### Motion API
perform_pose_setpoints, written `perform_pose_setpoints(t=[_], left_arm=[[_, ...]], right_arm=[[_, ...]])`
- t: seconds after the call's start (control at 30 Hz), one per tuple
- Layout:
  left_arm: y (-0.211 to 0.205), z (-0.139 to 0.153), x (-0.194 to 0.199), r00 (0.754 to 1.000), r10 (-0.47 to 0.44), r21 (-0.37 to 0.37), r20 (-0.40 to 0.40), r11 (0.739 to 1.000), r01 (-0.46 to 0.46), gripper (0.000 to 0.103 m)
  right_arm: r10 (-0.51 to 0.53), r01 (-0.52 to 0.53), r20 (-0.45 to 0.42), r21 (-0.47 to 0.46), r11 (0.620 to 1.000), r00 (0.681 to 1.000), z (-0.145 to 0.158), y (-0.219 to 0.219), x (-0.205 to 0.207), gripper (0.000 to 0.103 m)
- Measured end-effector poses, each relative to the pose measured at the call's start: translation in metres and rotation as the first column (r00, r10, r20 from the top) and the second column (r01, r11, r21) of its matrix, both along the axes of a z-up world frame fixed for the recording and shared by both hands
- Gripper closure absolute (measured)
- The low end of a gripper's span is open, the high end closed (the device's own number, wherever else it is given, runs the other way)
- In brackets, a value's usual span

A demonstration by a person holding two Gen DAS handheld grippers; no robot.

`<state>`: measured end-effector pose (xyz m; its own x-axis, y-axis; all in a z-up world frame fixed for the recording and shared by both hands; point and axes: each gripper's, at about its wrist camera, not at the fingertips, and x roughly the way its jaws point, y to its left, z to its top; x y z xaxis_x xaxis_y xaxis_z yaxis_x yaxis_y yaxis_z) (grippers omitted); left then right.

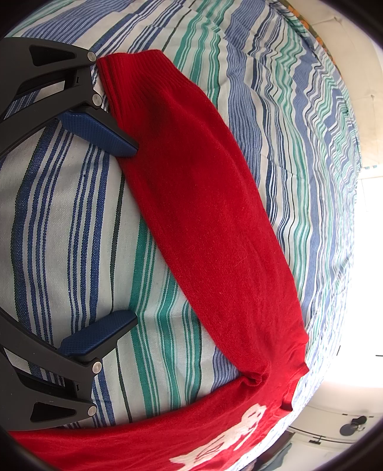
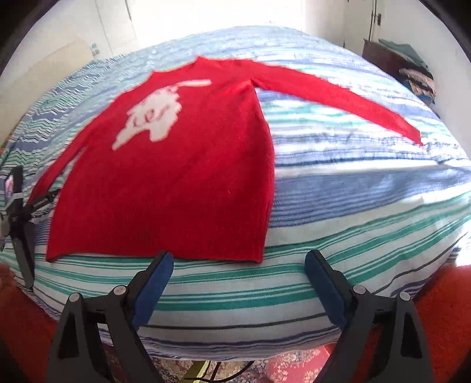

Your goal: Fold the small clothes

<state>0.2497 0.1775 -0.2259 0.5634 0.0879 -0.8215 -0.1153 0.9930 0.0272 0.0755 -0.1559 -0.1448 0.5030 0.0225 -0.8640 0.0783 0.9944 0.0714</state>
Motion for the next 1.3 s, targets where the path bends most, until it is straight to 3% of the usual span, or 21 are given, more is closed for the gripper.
perform_pose_setpoints(t=[0.2, 0.53, 0.67, 0.73, 0.87, 0.93, 1.07, 1.17, 1.23, 1.3], left_arm=[[0.0, 0.0, 0.001, 1.0, 0.0, 0.0, 0.001, 1.0, 0.0, 0.0], [-0.001, 0.0, 0.0, 1.0, 0.003, -0.004, 0.007, 1.0, -0.002, 0.0], [0.001, -0.001, 0.0, 1.0, 0.009, -0.026, 0.002, 1.0, -0.009, 0.0], [0.002, 0.0, 0.0, 0.999, 0.025, -0.04, -0.023, 0.999, -0.026, 0.0], [0.008, 0.013, 0.003, 0.982, 0.047, -0.115, -0.184, 0.991, -0.069, 0.001], [-0.002, 0.032, -0.012, 0.975, 0.057, -0.083, -0.216, 0.994, -0.077, 0.002], [-0.056, 0.081, -0.056, 0.992, -0.086, -0.136, -0.093, 0.988, 0.072, 0.001], [-0.121, 0.094, -0.079, 0.965, -0.261, -0.225, -0.023, 0.942, 0.249, 0.001], [-0.157, 0.079, -0.081, 0.929, -0.366, -0.248, -0.053, 0.906, 0.343, 0.001], [-0.182, 0.038, -0.079, 0.89, -0.415, -0.235, -0.186, 0.899, 0.37, 0.001]], right_arm=[[0.026, -0.028, 0.108, 0.023, 0.999, 0.994, 0.02, -0.005, -0.017, 0.013], [-0.128, 0.107, 0.108, 0.181, 0.978, 0.986, 0.016, -0.054, -0.026, 0.013], [-0.125, 0.099, 0.117, 0.208, 0.973, 0.985, 0.024, -0.06, -0.019, 0.013], [-0.075, 0.04, 0.141, 0.234, 0.971, 0.987, 0.035, -0.057, -0.009, 0.013], [0.04, -0.077, 0.164, 0.23, 0.97, 0.986, 0.046, -0.038, 0.031, 0.013], [0.075, -0.109, 0.171, 0.199, 0.974, 0.982, 0.045, -0.033, 0.045, 0.013], [0.176, -0.201, 0.183, 0.133, 0.971, 0.967, 0.049, -0.023, 0.054, 0.013], [0.247, -0.265, 0.158, 0.111, 0.958, 0.956, 0.042, -0.013, 0.055, 0.013], [0.286, -0.3, 0.125, 0.118, 0.947, 0.95, 0.029, -0.005, 0.055, 0.013], [0.314, -0.318, 0.05, 0.119, 0.941, 0.948, 0.002, 0.001, 0.057, 0.013]])
